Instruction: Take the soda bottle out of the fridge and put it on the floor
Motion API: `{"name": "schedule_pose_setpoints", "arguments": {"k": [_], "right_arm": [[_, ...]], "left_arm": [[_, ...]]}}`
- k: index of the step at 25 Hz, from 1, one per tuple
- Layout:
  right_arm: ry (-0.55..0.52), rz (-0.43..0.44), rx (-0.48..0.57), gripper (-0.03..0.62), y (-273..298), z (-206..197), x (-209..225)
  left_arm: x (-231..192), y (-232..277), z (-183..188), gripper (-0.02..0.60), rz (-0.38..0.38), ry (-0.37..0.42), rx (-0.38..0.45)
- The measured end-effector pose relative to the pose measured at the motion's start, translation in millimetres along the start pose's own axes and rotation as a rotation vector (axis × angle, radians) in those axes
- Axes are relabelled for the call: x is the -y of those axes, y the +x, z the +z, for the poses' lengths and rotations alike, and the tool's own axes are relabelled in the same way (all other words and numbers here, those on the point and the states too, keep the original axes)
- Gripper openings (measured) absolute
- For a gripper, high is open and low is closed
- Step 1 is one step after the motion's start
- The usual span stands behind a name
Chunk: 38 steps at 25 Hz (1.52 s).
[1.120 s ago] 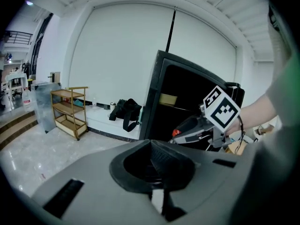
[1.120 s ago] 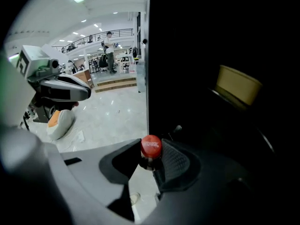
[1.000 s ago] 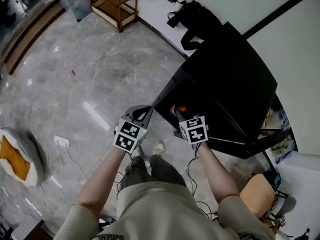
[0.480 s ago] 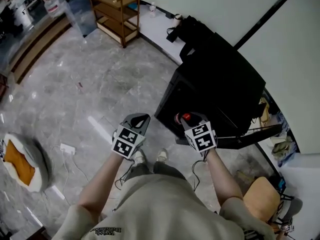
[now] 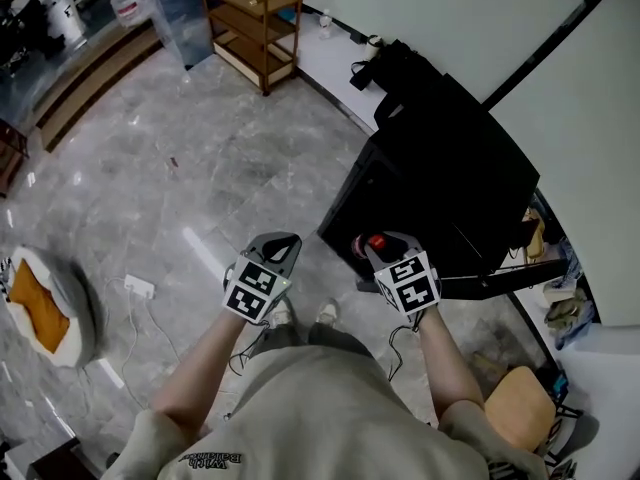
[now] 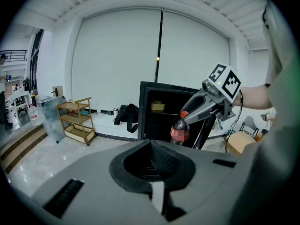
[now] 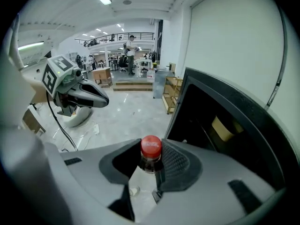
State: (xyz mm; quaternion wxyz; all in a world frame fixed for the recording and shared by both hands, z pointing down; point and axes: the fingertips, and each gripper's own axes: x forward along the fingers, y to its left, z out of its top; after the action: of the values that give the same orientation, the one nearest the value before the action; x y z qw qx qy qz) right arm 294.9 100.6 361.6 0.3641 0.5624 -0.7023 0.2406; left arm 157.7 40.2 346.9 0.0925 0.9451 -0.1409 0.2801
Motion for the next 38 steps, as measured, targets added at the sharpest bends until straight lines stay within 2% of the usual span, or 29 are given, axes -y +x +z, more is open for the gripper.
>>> {"name": "schedule_pose_setpoints", "arguments": {"k": [4, 7, 13, 27, 33, 38], "right_arm": [[-0.049, 0.045, 0.007, 0.112, 11, 14, -11], [-0.09, 0.085, 0.021, 0.112, 20, 29, -22], [-0.216, 0.177, 0.036, 0.112, 48, 60, -52], [-0.475, 0.416, 0.022, 0.113, 116, 108, -177], [-0.558, 0.493, 0.012, 0.113, 144, 122, -235], [-0.599, 0.526, -0.004, 0.113, 172, 134, -270]], "left_arm": [[-4, -8, 3, 0.006, 0.015, -0.027, 0.032], [-12, -15, -4, 0.006, 0.075, -0.038, 0.014], [-37, -41, -23, 0.006, 0.205, -0.108, 0.001], [-83, -142, -123, 0.006, 0.473, -0.327, -0.061], [-93, -181, -165, 0.006, 0.554, -0.403, -0.082], [-110, -199, -194, 0.006, 0.586, -0.455, -0.097]]}}
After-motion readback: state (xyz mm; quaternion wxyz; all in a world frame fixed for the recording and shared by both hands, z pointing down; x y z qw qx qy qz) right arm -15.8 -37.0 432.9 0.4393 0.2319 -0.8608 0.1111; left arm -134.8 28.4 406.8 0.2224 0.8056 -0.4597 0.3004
